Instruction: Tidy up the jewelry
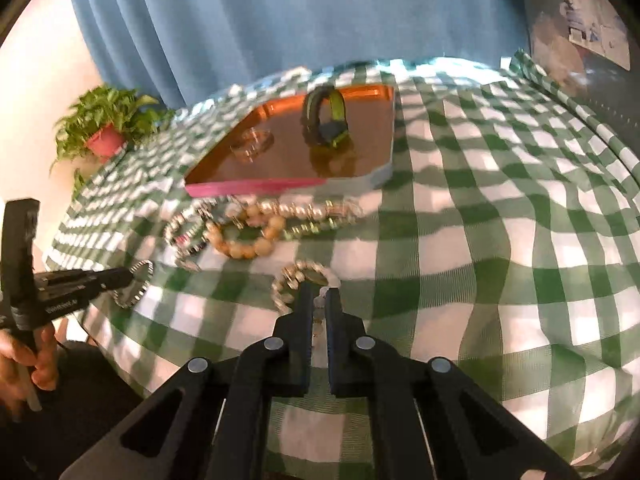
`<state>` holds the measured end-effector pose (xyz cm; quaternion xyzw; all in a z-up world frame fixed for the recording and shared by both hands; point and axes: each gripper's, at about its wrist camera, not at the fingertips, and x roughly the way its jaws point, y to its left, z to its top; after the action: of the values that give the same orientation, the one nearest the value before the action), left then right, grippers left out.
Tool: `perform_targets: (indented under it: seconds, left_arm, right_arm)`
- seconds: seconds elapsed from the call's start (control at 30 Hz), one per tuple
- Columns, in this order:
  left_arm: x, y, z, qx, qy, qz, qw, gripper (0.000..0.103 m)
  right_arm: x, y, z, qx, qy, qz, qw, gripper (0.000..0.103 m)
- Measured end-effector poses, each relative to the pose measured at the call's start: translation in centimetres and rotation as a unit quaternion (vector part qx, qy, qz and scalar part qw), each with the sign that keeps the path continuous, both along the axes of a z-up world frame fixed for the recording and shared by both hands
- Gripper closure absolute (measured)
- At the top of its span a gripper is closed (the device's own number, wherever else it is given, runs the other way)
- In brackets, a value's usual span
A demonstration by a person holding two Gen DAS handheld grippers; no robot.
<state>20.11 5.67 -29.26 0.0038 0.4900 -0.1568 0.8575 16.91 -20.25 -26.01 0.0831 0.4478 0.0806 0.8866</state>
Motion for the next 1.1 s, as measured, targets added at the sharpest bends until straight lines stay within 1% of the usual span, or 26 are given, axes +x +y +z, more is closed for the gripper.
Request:
perform_targets:
  seconds: [0.07, 0.1, 0.13, 0.17, 0.2, 0.27, 0.3, 0.33, 0.4, 0.43, 0.47, 0.5, 0.53, 0.57, 0.67, 0.7, 0.77, 0.8, 0.83, 0.87, 0.9, 0.93, 0.97, 1.0, 1.03, 1.1]
  left_arm:
    - [0.1, -0.3, 0.0, -0.007, 0.003, -0.006, 1.0, 0.08]
    - [0.2, -0.5, -0.1, -0.01, 0.006, -0.008, 0.9999, 0.066]
    - [0.2, -0.7, 0.0, -0.016, 0.007, -0.012, 0.9998, 0.043]
    - [0.2, -0.8, 0.0, -0.016, 0.008, -0.013, 0.9998, 0.032]
    - [0.2, -1.0, -0.1, -0.01, 0.004, -0.012, 0.9999, 0.02]
    - [0.2, -1.5, -0.4, 0.001, -0.007, -0.017, 0.9998, 0.019]
    - [0.3, -1.6, -0.5, 0.005, -0.007, -0.019, 0.9998, 0.018]
    - [0.3, -1.6, -0.5, 0.007, -0.008, -0.019, 0.9998, 0.018]
    - [0.4, -1.7, -0.5, 0.002, -0.002, -0.017, 0.9998, 0.017]
    - [0.4, -1.7, -0.5, -0.001, 0.0, -0.017, 0.9998, 0.016]
    - [0.3, -1.8, -0.5, -0.002, 0.0, -0.019, 0.9998, 0.015]
    - [0.2, -1.9, -0.5, 0.001, -0.003, -0.023, 0.9997, 0.014]
    - [0.1, -2.2, -0.6, 0.008, -0.007, -0.028, 0.9996, 0.013]
    - [0.0, -2.4, -0.7, 0.015, -0.009, -0.031, 0.9994, 0.012]
    - [-0.2, -3.1, -1.0, 0.047, -0.021, -0.037, 0.998, 0.012]
    - [-0.2, -3.3, -1.1, 0.059, -0.025, -0.038, 0.9972, 0.014]
    - [-0.2, -3.3, -0.8, 0.054, -0.034, -0.038, 0.9972, 0.034]
    - [-0.2, -3.1, -0.6, 0.05, -0.041, -0.037, 0.9972, 0.055]
    - [0.0, -2.6, -0.4, 0.046, -0.042, -0.024, 0.9978, 0.068]
    - [0.1, -2.2, -0.4, 0.043, -0.042, -0.014, 0.9981, 0.076]
    - [0.4, -1.4, -0.3, 0.034, -0.038, 0.004, 0.9987, 0.087]
    - [0.6, -0.8, -0.3, 0.023, -0.034, 0.014, 0.9991, 0.095]
    - [0.8, -0.3, -0.3, 0.01, -0.028, 0.023, 0.9993, 0.098]
    - [1.0, 0.0, -0.4, 0.004, -0.025, 0.027, 0.9993, 0.099]
    - [1.1, 0.2, -0.4, -0.003, -0.022, 0.028, 0.9994, 0.099]
    - [1.1, 0.2, -0.4, -0.004, -0.021, 0.031, 0.9993, 0.099]
  right_arm:
    - [0.1, 0.0, -0.5, -0.003, 0.008, -0.002, 1.0, 0.085]
    - [0.2, 0.1, -0.6, 0.0, 0.009, 0.002, 1.0, 0.082]
    - [0.2, 0.1, -0.6, 0.003, 0.008, 0.005, 1.0, 0.075]
    - [0.3, 0.3, -0.6, 0.001, 0.005, 0.01, 1.0, 0.07]
    - [0.3, 0.5, -0.5, -0.005, 0.002, 0.013, 1.0, 0.069]
    - [0.6, 1.3, -0.6, -0.032, -0.006, 0.022, 0.999, 0.068]
    - [0.7, 1.8, -0.6, -0.058, -0.01, 0.026, 0.998, 0.068]
    - [0.9, 2.0, -0.7, -0.067, -0.012, 0.03, 0.997, 0.068]
    - [1.1, 2.4, -0.6, -0.06, -0.017, 0.044, 0.997, 0.067]
    - [1.2, 2.5, -0.5, -0.057, -0.02, 0.049, 0.997, 0.064]
    - [1.3, 2.5, -0.5, -0.058, -0.022, 0.05, 0.997, 0.056]
    - [1.3, 2.6, -0.6, -0.061, -0.022, 0.051, 0.997, 0.051]
    - [1.4, 2.7, -0.7, -0.066, -0.019, 0.052, 0.996, 0.044]
    - [1.6, 2.7, -1.0, -0.067, -0.012, 0.051, 0.996, 0.042]
    - [1.6, 2.7, -1.0, -0.058, -0.012, 0.054, 0.997, 0.039]
    - [1.6, 2.9, -1.1, -0.063, -0.013, 0.055, 0.996, 0.038]
    - [1.6, 3.7, -1.3, -0.087, -0.016, 0.068, 0.994, 0.032]
    - [1.5, 4.2, -1.5, -0.106, -0.018, 0.077, 0.991, 0.032]
    - [1.3, 4.6, -1.5, -0.12, -0.025, 0.083, 0.989, 0.032]
    - [1.5, 4.4, -1.6, -0.114, -0.021, 0.082, 0.99, 0.033]
    - [1.6, 4.2, -1.5, -0.106, -0.019, 0.079, 0.991, 0.036]
    - [1.6, 3.9, -1.5, -0.111, -0.021, 0.072, 0.991, 0.047]
    - [1.6, 3.8, -1.4, -0.111, -0.022, 0.071, 0.991, 0.065]
    - [1.7, 3.5, -1.3, -0.113, -0.023, 0.066, 0.991, 0.075]
    - [1.8, 3.4, -1.3, -0.117, -0.023, 0.062, 0.991, 0.093]
    - [1.9, 3.3, -1.2, -0.12, -0.023, 0.067, 0.99, 0.092]
